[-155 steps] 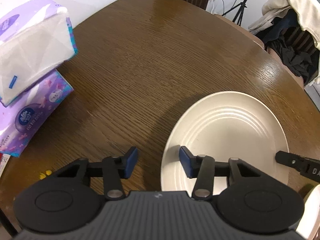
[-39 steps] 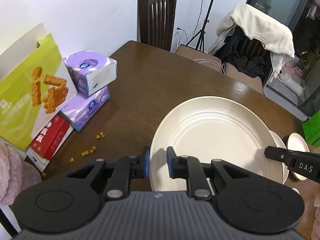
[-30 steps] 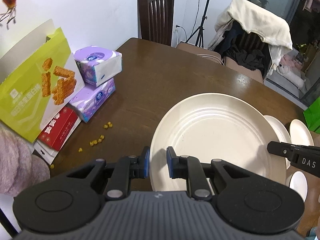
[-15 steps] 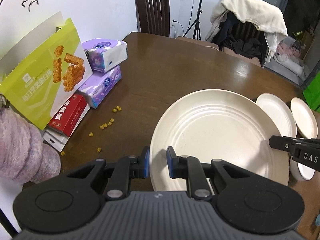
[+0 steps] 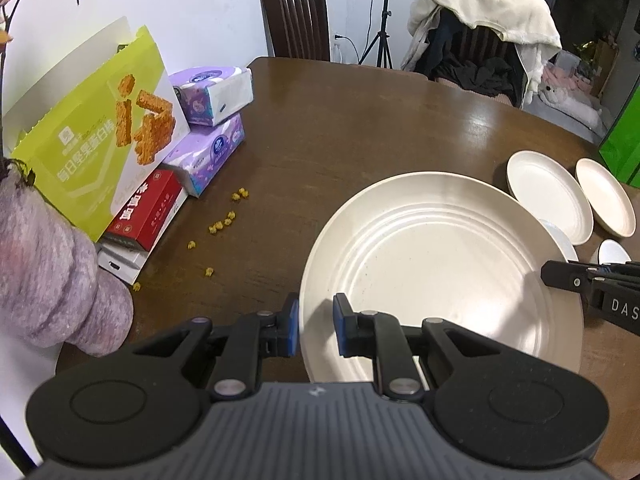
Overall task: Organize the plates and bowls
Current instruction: 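Carry the beige plate with both grippers toward the blue bowl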
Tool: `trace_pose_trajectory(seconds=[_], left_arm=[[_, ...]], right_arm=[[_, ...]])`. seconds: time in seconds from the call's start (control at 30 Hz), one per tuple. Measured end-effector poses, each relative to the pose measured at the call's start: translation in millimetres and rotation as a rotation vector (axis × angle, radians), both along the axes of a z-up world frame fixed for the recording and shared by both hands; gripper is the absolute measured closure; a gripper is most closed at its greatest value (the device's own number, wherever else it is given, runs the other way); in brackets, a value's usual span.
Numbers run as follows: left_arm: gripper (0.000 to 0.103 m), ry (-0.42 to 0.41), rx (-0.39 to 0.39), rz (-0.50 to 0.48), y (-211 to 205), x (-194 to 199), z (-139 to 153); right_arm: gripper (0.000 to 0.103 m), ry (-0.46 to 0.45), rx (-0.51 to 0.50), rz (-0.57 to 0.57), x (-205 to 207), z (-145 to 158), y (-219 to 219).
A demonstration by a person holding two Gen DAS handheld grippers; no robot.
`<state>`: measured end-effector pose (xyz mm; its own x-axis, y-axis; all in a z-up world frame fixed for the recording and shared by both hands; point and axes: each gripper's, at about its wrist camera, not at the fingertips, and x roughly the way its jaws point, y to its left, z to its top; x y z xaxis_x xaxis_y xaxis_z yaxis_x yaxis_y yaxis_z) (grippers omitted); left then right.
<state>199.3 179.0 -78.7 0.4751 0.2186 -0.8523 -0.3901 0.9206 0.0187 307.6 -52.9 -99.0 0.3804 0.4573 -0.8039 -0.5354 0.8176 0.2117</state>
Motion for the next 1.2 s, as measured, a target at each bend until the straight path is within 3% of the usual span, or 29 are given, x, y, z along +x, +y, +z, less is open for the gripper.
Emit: trace_pose_trajectory(seconds=[0.63, 1.2], left_arm=[[0.085, 0.012, 0.0, -0.029, 10.1, -38.4, -22.7], [0.085, 0.04, -0.043, 0.025, 35.5, -72.7, -47.8]], right_arm=[[0.095, -0.015, -0.014, 0.017, -44.7, -18.7, 5.6], [0.095, -0.02, -0.053, 0.093, -72.0, -42.0, 33.9]])
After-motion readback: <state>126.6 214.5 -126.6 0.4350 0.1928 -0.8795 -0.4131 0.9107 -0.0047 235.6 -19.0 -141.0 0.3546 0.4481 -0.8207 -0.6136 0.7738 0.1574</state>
